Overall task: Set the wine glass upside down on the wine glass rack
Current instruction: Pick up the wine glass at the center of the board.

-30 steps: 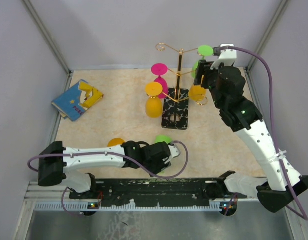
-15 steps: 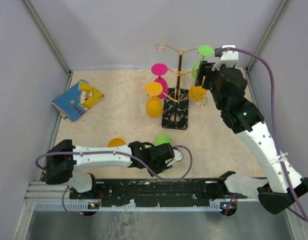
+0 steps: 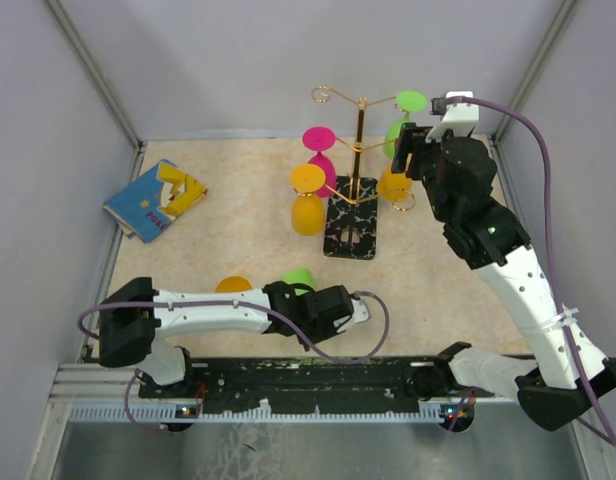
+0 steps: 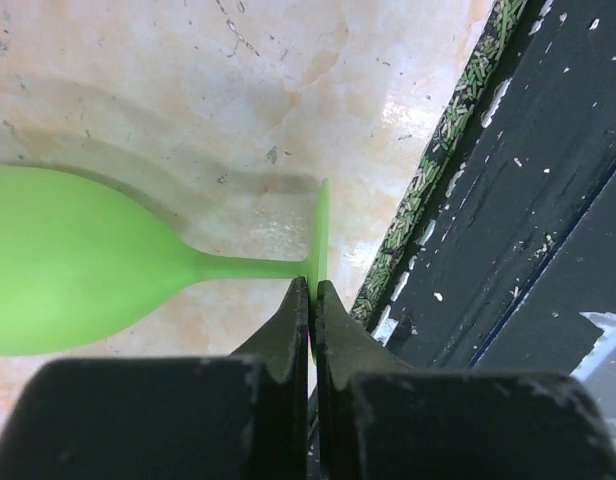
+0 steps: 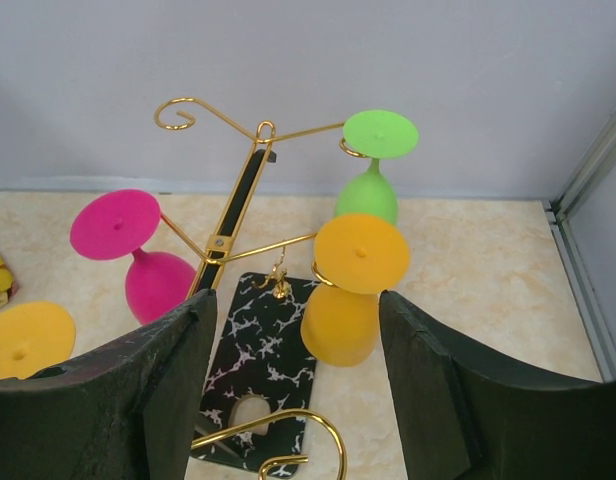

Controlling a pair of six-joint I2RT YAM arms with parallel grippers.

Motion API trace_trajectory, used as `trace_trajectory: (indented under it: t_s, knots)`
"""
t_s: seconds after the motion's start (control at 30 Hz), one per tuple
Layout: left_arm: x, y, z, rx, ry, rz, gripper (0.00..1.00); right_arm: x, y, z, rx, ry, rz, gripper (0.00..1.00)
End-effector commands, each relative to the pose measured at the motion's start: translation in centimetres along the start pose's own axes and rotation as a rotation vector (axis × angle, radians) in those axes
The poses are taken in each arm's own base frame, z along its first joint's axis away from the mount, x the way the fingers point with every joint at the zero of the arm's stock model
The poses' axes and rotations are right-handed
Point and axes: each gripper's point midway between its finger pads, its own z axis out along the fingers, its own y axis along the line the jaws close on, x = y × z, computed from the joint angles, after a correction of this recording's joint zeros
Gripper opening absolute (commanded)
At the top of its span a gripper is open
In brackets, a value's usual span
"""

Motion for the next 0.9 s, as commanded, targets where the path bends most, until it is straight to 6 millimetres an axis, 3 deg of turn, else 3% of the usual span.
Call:
trace_trajectory:
  t_s: [0.0,0.13,0.27,0.43,0.67,0.87]
  knots:
    - [-2.4,-0.3,-1.2,0.02,-0.055,0.015,0.0,-1.4,-0.6,-0.6,0.014,-0.044,0.01,0.66]
    - [-6.2,-0.3,-3.5,0.064,-0.158,0.029,0.0,-0.9,-0.2,-0.2,0.002,-0.029,0.014,0.66]
    - [-11.0,-0.2,-7.7,0.085,-0.297,0.039,0.0,-0.6,0.2,0.8,-0.001,-0.014,-0.01,0.67]
    - [-15.0,-0.8,-12.4,0.157,-0.44,0.057,0.0,-1.1,0.5,2.1,0.01,-0.015,-0.055,0.68]
    - [-16.6,-3.4,-18.0,0.384,-0.552,0.033,0.0,-3.6,0.7,3.3,0.02,-0.06,-0.082,0.69]
    - [-17.1,-2.5,-21.0,0.452,-0.628,0.018,0.0,-6.5,-1.3,3.7,0.105,-0.127,-0.102,0.69]
